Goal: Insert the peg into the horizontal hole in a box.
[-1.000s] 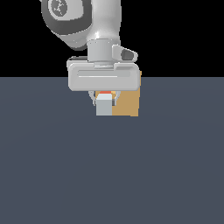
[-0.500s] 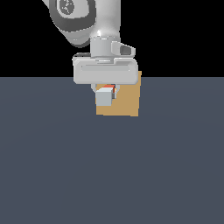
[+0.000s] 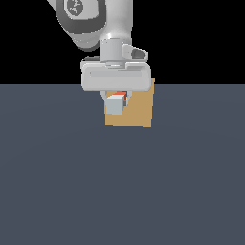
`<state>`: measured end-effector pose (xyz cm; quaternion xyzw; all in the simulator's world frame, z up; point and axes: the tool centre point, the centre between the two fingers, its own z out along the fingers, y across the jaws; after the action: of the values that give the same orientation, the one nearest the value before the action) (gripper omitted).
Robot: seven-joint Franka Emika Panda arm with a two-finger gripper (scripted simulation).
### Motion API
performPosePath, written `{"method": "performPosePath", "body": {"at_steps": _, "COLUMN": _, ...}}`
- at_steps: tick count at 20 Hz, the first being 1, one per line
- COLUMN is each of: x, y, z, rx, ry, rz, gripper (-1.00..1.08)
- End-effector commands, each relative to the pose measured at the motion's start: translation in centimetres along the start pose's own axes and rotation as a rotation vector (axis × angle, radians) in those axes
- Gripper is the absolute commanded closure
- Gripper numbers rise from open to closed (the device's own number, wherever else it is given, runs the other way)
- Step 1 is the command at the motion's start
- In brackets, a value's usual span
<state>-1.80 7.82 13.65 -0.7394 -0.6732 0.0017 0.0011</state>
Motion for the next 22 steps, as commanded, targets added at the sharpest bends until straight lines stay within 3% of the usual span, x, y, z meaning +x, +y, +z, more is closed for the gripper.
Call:
{"method": "performPosePath", "body": {"at_steps": 1, "x": 0.0, "y": 0.1, "z": -0.2, "rx": -0.004, "ry": 0.001, "rz": 0.000, "gripper": 1.08}}
{"method": "performPosePath", "body": {"at_steps": 13, "x": 0.7, "y": 0.1, "z": -0.1, "rx": -0.003, "ry": 0.002, "rz": -0.001, "gripper": 1.08}}
{"method": "performPosePath", "body": {"at_steps": 22, "x": 6.7, "y": 0.0, "z": -0.3, "rx": -0.005, "ry": 0.003, "rz": -0.001, "gripper": 1.08}}
